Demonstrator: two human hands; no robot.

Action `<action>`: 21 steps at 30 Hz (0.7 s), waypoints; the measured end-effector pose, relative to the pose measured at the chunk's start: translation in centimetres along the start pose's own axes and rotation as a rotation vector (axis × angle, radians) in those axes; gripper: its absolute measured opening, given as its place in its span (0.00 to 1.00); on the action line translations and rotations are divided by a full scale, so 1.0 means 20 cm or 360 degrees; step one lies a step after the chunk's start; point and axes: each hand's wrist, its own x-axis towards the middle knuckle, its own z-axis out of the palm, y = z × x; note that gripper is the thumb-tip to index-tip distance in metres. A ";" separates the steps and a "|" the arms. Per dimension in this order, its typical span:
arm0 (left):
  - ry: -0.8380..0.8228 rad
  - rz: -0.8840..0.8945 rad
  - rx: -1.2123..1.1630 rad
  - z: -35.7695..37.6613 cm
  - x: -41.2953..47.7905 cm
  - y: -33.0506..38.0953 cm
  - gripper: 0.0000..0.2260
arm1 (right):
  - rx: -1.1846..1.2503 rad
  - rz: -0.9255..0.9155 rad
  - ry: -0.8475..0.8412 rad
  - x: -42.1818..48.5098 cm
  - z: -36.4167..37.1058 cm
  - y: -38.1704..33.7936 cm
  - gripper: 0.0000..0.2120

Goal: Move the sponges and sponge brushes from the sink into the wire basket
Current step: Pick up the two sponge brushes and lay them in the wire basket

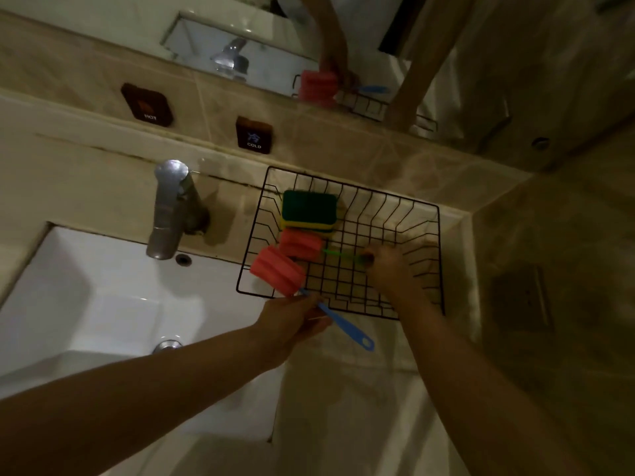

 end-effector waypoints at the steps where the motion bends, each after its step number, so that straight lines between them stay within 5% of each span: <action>1: -0.0007 -0.0020 -0.0009 0.01 0.00 0.00 0.06 | -0.0006 0.0091 -0.0112 0.04 0.01 0.00 0.13; 5: -0.0008 -0.0067 -0.0037 0.07 0.03 0.02 0.07 | -0.0039 0.0179 -0.0224 0.12 0.02 0.02 0.08; 10: -0.0067 -0.0032 -0.0176 0.14 0.08 0.07 0.06 | 0.0615 -0.0098 0.0320 0.06 -0.05 -0.01 0.06; 15: -0.0276 0.0198 0.0017 0.21 0.10 0.12 0.11 | 0.0770 -0.0409 -0.0528 -0.09 -0.14 -0.16 0.11; 21: -0.0260 0.0149 0.0148 0.17 0.08 0.13 0.17 | 0.0775 -0.0399 -0.0485 -0.13 -0.07 -0.22 0.07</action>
